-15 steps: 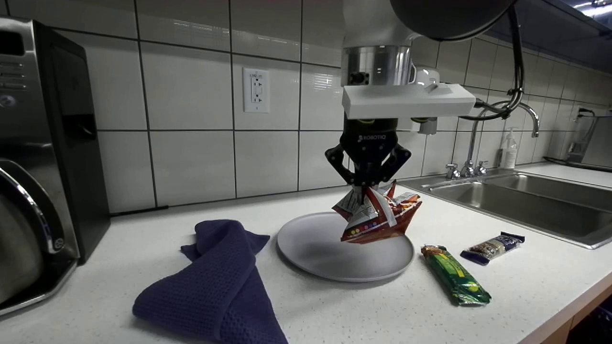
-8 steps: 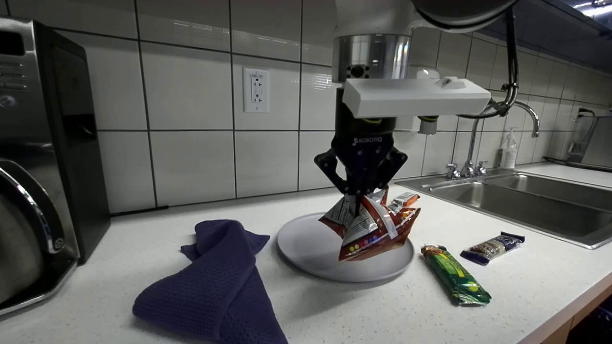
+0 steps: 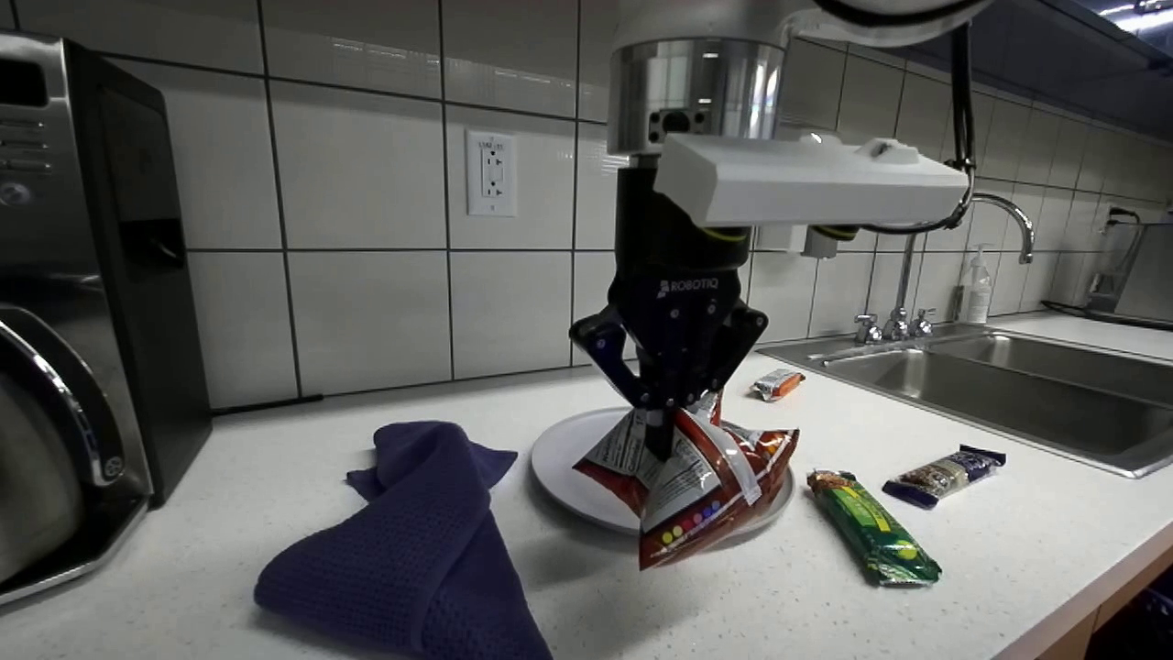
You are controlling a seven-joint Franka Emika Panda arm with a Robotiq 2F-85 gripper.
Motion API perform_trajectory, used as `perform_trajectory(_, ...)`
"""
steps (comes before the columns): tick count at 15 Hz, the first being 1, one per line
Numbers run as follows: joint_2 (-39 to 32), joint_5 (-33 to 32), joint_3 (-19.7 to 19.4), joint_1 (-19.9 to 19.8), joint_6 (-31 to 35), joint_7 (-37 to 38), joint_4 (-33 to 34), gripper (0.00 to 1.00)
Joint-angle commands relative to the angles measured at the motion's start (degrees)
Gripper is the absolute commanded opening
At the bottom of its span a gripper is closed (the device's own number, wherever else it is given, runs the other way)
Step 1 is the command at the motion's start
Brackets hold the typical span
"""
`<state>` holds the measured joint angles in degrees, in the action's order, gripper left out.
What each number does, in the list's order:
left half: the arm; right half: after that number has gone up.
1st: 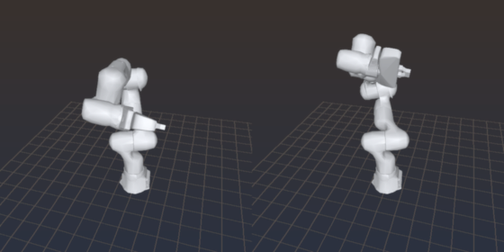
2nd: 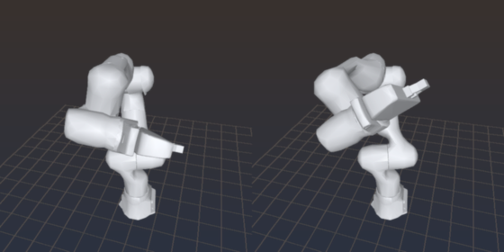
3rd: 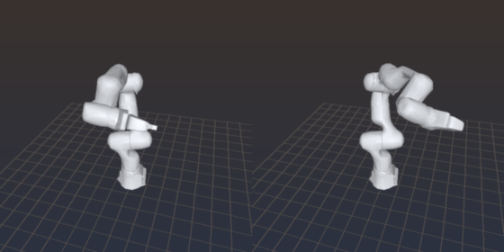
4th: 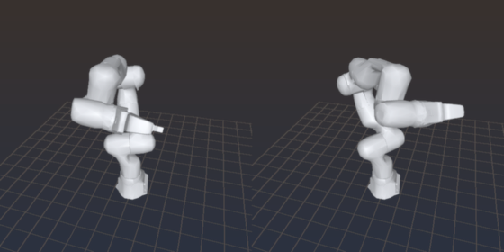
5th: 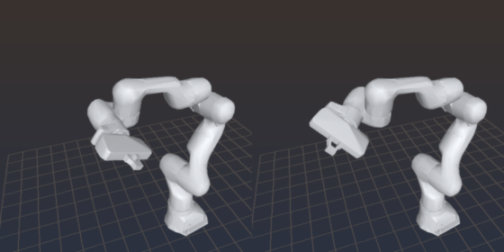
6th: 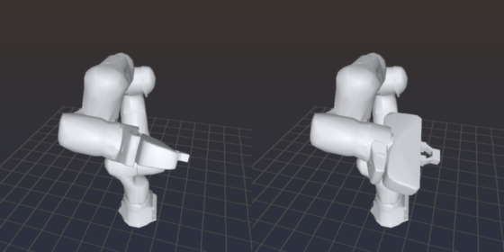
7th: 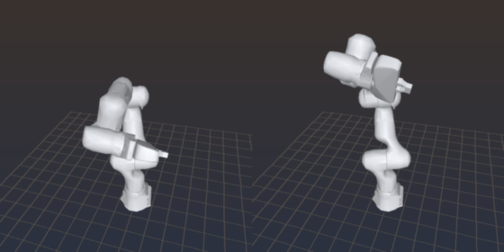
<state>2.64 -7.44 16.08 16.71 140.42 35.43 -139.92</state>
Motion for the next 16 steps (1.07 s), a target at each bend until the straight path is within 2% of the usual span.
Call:
perform_trajectory(1,2.4,2.9,1.1,0.6,-1.6,-3.5,-1.3,0.01)
perform_trajectory(16,-2.0,4.4,2.5,1.8,-0.9,-7.2,-0.4,0.01)
